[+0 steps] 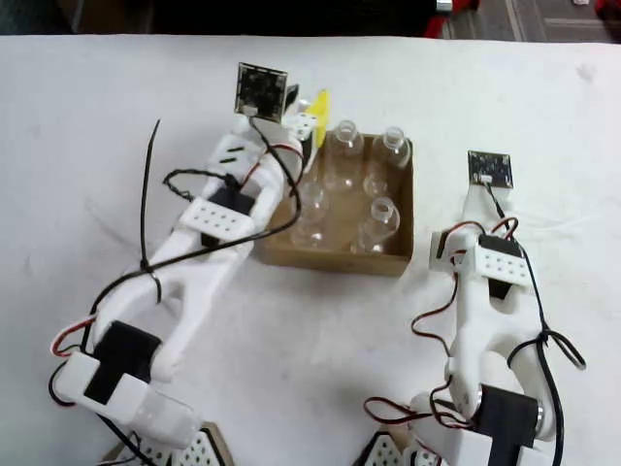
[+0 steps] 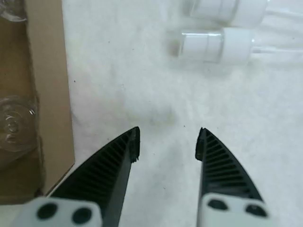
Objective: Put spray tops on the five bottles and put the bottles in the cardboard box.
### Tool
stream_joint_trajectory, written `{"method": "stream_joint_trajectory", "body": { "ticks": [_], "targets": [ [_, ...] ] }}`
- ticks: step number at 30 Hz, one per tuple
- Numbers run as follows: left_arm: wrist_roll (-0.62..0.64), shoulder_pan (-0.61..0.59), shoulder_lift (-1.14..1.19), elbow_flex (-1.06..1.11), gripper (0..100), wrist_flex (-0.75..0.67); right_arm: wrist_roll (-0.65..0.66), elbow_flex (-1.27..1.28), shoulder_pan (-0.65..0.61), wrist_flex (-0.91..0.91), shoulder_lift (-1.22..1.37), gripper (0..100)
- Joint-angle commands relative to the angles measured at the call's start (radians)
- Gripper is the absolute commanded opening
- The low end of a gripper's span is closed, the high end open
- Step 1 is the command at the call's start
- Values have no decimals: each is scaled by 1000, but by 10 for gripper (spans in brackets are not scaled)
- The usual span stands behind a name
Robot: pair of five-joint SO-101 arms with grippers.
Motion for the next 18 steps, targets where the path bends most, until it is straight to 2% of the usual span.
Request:
{"method": "stream_joint_trajectory", "body": {
  "ticks": [1, 4, 12, 18],
  "targets": [
    [14, -15, -76, -9, 133, -26, 14, -11, -1, -16, -5, 176],
    [15, -15, -145, -3, 132, 12, 14, -11, -2, -16, -5, 176],
    [8, -19, -553, -6, 132, 430, 14, -9, -4, -16, -5, 176],
    [-3, -114, -808, -8, 132, 709, 14, -5, 1, -15, -5, 175]
  ]
}}
